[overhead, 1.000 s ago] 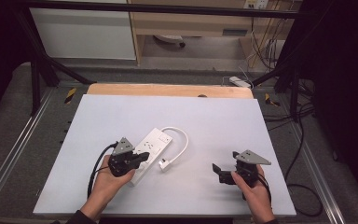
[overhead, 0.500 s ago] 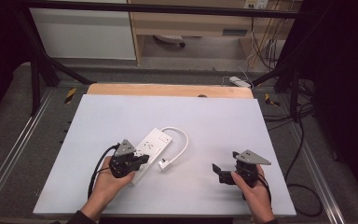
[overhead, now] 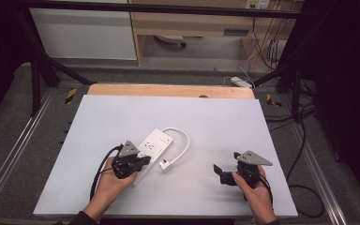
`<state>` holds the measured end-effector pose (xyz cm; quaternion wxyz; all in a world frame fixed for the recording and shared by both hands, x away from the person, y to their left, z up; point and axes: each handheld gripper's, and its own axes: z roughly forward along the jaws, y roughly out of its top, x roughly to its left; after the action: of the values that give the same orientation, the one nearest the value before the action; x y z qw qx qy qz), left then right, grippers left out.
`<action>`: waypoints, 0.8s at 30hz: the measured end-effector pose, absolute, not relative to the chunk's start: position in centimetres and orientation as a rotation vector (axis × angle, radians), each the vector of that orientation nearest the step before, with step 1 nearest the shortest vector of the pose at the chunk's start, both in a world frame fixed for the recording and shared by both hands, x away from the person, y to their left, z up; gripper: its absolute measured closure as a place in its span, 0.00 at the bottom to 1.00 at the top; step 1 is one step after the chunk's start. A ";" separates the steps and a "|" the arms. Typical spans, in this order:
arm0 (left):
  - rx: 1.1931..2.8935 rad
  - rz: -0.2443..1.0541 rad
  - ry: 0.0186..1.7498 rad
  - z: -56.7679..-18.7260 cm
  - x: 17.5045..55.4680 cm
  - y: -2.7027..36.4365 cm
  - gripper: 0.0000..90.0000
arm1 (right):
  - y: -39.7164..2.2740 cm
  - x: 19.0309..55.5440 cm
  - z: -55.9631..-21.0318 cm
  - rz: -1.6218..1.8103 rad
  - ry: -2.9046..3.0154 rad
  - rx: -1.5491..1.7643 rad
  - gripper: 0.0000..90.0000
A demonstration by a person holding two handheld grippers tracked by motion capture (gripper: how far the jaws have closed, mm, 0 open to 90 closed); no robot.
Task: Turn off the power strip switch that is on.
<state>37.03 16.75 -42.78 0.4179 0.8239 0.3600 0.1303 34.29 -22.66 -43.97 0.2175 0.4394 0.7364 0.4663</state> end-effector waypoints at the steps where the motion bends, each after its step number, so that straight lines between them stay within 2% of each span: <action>1: 2.068 0.328 0.904 -42.8 37.1 16.7 1.00 | -22.7 34.3 -44.0 1.291 2.040 1.214 0.04; 24: 2.098 0.355 0.906 -43.2 37.2 16.6 1.00 | -22.6 34.3 -44.0 1.289 2.043 1.212 0.04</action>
<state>37.18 16.64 -43.18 0.4026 0.8304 0.3587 0.1404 34.28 -22.65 -43.96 0.2178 0.4377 0.7377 0.4656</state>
